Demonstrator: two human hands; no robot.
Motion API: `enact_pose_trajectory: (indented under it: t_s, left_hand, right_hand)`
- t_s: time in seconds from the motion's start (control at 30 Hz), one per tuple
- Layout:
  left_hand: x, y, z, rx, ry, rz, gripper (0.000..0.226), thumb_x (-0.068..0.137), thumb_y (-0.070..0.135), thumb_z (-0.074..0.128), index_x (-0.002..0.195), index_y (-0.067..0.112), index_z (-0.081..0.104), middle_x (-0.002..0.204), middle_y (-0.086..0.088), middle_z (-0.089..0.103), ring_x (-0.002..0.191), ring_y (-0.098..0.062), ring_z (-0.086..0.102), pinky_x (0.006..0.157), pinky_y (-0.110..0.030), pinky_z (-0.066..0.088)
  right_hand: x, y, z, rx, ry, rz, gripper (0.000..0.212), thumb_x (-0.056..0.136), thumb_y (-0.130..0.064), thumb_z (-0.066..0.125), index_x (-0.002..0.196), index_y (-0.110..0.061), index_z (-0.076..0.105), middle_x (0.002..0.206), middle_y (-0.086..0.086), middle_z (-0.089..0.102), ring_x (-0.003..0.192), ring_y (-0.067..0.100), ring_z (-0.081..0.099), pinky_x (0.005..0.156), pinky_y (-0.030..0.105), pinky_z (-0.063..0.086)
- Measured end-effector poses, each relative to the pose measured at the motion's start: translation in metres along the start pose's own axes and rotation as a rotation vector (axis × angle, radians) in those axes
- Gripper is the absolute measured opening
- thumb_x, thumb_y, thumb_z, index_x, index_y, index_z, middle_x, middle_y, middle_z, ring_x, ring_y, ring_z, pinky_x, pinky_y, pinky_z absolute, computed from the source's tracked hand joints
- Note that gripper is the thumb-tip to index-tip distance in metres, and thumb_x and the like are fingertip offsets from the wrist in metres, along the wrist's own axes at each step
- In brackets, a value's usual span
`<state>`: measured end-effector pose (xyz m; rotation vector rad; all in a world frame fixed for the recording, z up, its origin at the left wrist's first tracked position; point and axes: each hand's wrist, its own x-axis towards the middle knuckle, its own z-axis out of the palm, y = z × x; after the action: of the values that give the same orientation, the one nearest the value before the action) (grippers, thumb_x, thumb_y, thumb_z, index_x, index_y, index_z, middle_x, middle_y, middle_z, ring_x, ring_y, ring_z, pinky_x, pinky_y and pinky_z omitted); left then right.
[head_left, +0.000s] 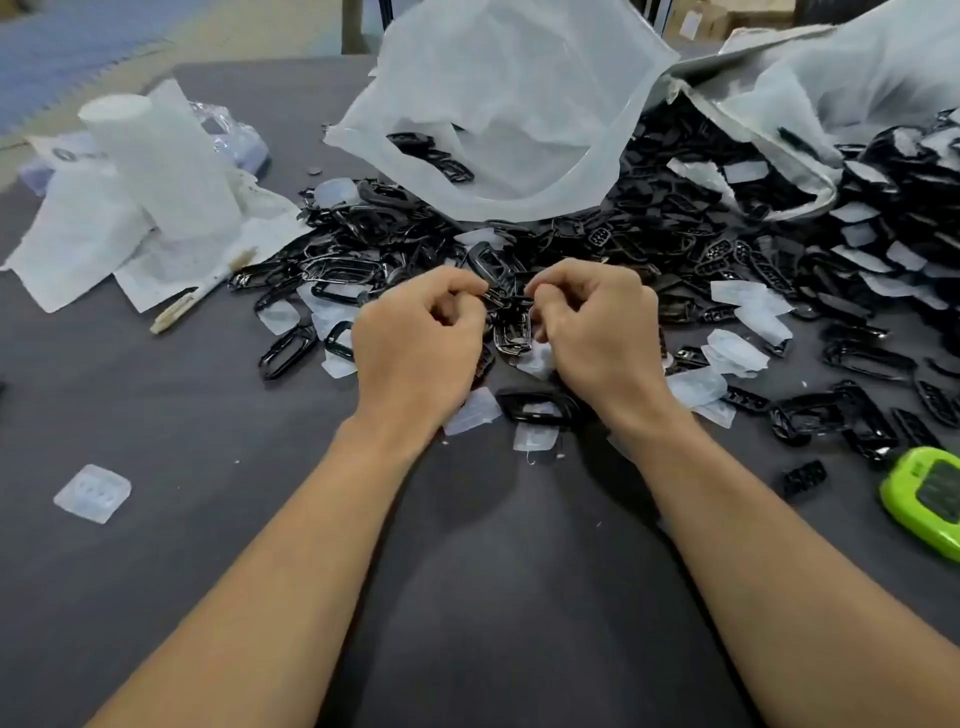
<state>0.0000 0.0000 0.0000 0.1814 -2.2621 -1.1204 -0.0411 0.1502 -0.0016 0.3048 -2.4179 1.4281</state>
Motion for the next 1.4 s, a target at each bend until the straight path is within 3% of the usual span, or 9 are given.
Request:
enact_pose_trajectory:
  t_s: [0.2,0.4,0.5,0.57,0.7,0.87,1.03,1.17,1.4]
  left_hand:
    - [0.003,-0.02,0.008,0.391,-0.241,0.246,0.016,0.089,0.023,0.072,0.1,0.028,0.083,0.1,0.005,0.073,0.103,-0.023,0.061,0.094,-0.035,0.043]
    - [0.002,-0.024,0.011,0.497,-0.213,0.313,0.009,0.088,0.03,0.076,0.094,0.031,0.082,0.093,0.004,0.077,0.088,-0.019,0.061,0.09,-0.034,0.03]
    - [-0.001,-0.025,0.007,0.346,-0.106,0.245,0.016,0.092,0.016,0.073,0.097,0.027,0.083,0.091,0.005,0.08,0.078,-0.002,0.032,0.087,-0.029,0.03]
    - [0.001,-0.024,0.002,0.314,-0.07,0.165,0.022,0.096,0.014,0.067,0.106,0.027,0.082,0.095,0.005,0.08,0.08,-0.005,0.038,0.089,-0.03,0.036]
    - [0.003,-0.02,-0.002,0.426,-0.17,0.16,0.025,0.092,0.021,0.07,0.114,0.027,0.08,0.1,0.002,0.079,0.096,-0.024,0.068,0.097,-0.044,0.05]
    - [0.008,-0.024,0.0,0.536,-0.305,0.138,0.033,0.093,0.051,0.067,0.121,0.035,0.074,0.102,0.013,0.07,0.095,-0.013,0.057,0.105,-0.037,0.033]
    - [0.004,-0.023,0.005,0.349,-0.144,0.118,0.022,0.093,0.023,0.072,0.111,0.031,0.08,0.096,0.01,0.076,0.082,0.006,0.046,0.094,-0.028,0.032]
    - [0.014,-0.028,-0.005,0.462,-0.125,0.104,0.038,0.091,0.02,0.07,0.129,0.026,0.072,0.126,0.006,0.071,0.118,-0.016,0.053,0.109,-0.033,0.033]
    - [0.014,-0.028,-0.005,0.649,-0.228,0.12,0.037,0.096,0.026,0.06,0.132,0.032,0.069,0.112,0.009,0.074,0.107,-0.02,0.05,0.097,-0.031,0.021]
  right_hand:
    - [0.002,0.006,-0.013,-0.231,-0.029,0.016,0.017,0.086,-0.015,0.067,0.083,-0.024,0.08,0.069,-0.01,0.073,0.068,0.014,0.069,0.073,0.037,0.059]
    - [-0.006,0.005,-0.018,-0.495,-0.216,0.048,0.011,0.082,-0.041,0.075,0.089,-0.032,0.078,0.089,-0.007,0.074,0.098,0.023,0.066,0.089,0.038,0.054]
    - [-0.007,0.005,-0.025,-0.558,-0.263,0.019,0.017,0.083,-0.043,0.073,0.093,-0.031,0.078,0.093,-0.007,0.07,0.099,0.024,0.063,0.095,0.042,0.05]
    - [-0.006,0.007,-0.029,-0.519,-0.271,0.004,0.005,0.082,-0.035,0.076,0.084,-0.03,0.076,0.084,-0.014,0.066,0.092,0.018,0.063,0.091,0.038,0.049]
    - [0.0,0.011,-0.034,-0.278,-0.184,0.119,0.019,0.081,-0.021,0.079,0.067,-0.03,0.07,0.06,-0.021,0.064,0.063,-0.007,0.06,0.058,0.005,0.039]
    - [0.005,0.01,-0.037,-0.019,-0.073,0.181,0.019,0.086,-0.018,0.074,0.07,-0.027,0.077,0.064,-0.009,0.072,0.051,0.004,0.06,0.057,0.021,0.049]
    - [0.005,0.015,-0.038,-0.116,-0.054,0.159,0.02,0.086,-0.017,0.074,0.069,-0.027,0.077,0.059,-0.007,0.071,0.048,0.009,0.061,0.048,0.01,0.043]
    - [0.01,0.018,-0.04,0.124,-0.125,0.311,0.014,0.08,-0.005,0.082,0.08,-0.018,0.08,0.065,0.003,0.075,0.055,0.015,0.069,0.055,0.022,0.054]
    - [0.01,0.019,-0.03,0.128,-0.102,0.321,0.018,0.084,-0.011,0.08,0.071,-0.023,0.081,0.061,0.002,0.073,0.048,0.01,0.062,0.047,0.019,0.049]
